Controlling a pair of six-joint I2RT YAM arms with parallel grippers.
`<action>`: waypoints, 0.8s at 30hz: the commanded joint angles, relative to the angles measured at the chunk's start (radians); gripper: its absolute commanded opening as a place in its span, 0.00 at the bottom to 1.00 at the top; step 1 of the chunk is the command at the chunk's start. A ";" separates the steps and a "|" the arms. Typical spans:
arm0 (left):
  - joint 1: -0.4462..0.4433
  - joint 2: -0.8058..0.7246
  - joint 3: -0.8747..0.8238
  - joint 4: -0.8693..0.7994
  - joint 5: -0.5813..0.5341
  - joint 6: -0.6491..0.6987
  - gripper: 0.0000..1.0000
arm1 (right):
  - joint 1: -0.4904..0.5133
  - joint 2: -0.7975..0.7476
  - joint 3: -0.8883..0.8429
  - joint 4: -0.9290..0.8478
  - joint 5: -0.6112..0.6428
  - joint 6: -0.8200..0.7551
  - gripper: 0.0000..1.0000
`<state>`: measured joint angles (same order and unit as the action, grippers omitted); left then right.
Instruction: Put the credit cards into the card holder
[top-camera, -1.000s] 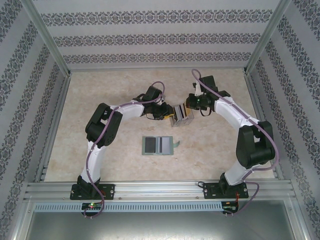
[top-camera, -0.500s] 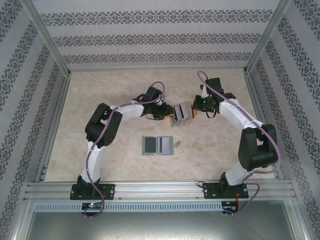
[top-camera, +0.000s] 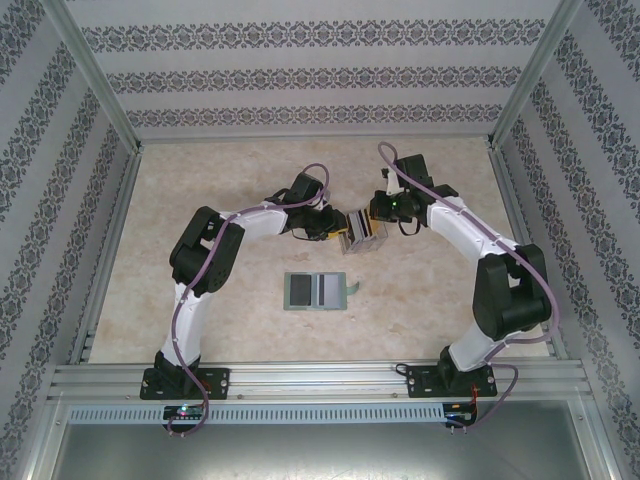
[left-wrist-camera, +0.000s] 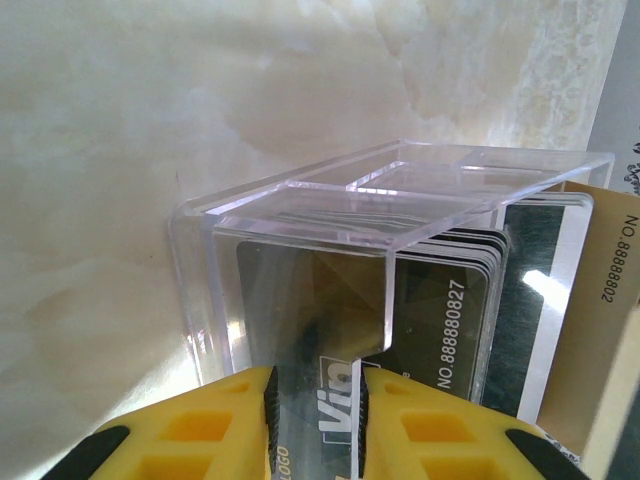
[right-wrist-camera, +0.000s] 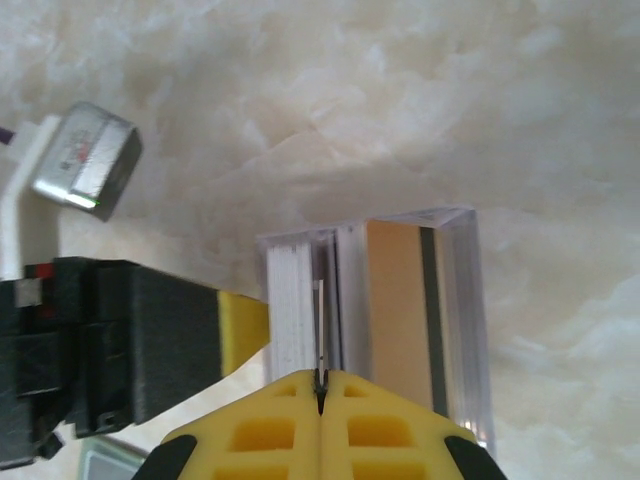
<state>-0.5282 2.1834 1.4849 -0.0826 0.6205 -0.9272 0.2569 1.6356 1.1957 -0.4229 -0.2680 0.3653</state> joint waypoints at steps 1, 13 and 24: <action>-0.002 -0.016 -0.028 -0.057 -0.022 0.013 0.27 | -0.017 0.008 0.009 -0.017 0.059 -0.032 0.00; -0.001 -0.022 -0.031 -0.058 -0.021 0.014 0.27 | -0.070 -0.040 -0.017 -0.054 0.093 -0.048 0.01; -0.003 -0.120 -0.059 -0.054 -0.040 0.059 0.34 | -0.004 -0.330 -0.185 0.117 0.099 -0.018 0.00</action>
<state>-0.5285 2.1410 1.4452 -0.0986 0.6052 -0.9112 0.2184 1.3952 1.0634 -0.4000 -0.1841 0.3378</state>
